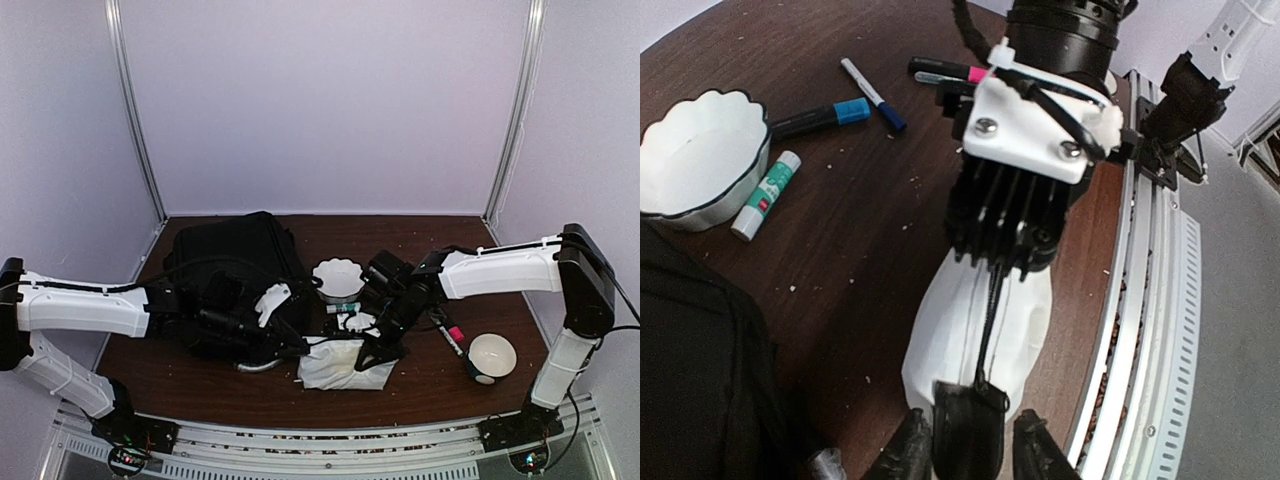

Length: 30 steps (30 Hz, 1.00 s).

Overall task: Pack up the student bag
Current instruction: Pass from the left arm to the right, then pick up the largest pocket of the bag from the student bag.

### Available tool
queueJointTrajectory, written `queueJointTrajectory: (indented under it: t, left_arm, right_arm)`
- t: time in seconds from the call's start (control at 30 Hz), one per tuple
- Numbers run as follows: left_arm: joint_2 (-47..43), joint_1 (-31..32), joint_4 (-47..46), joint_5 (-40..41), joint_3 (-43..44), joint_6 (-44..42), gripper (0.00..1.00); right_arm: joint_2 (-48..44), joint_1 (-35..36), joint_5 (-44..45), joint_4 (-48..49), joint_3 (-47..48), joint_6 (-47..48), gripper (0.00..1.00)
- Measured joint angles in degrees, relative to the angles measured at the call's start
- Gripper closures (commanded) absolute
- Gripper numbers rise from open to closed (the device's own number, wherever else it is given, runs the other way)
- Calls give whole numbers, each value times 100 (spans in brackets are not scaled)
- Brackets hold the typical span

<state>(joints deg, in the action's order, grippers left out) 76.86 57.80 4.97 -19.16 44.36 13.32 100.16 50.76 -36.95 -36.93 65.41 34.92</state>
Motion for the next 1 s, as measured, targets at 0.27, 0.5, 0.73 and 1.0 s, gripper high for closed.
queueJointTrajectory:
  t: [0.27, 0.5, 0.73, 1.0]
  left_arm:
    - [-953, 0, 1519, 772, 415, -66, 53]
    - [-852, 0, 3187, 2070, 1202, -391, 48]
    - [4, 0, 3952, 2999, 1268, -721, 29]
    - [638, 7, 3663, 3501, 1266, -964, 33]
  right_arm:
    - [-706, 2, 496, -647, -24, 264, 89]
    - [-1867, 2, 955, -951, -498, 452, 89]
    - [-2155, 2, 1346, -1043, -922, 407, 90]
    - [-2223, 0, 1532, -855, -1056, 208, 91]
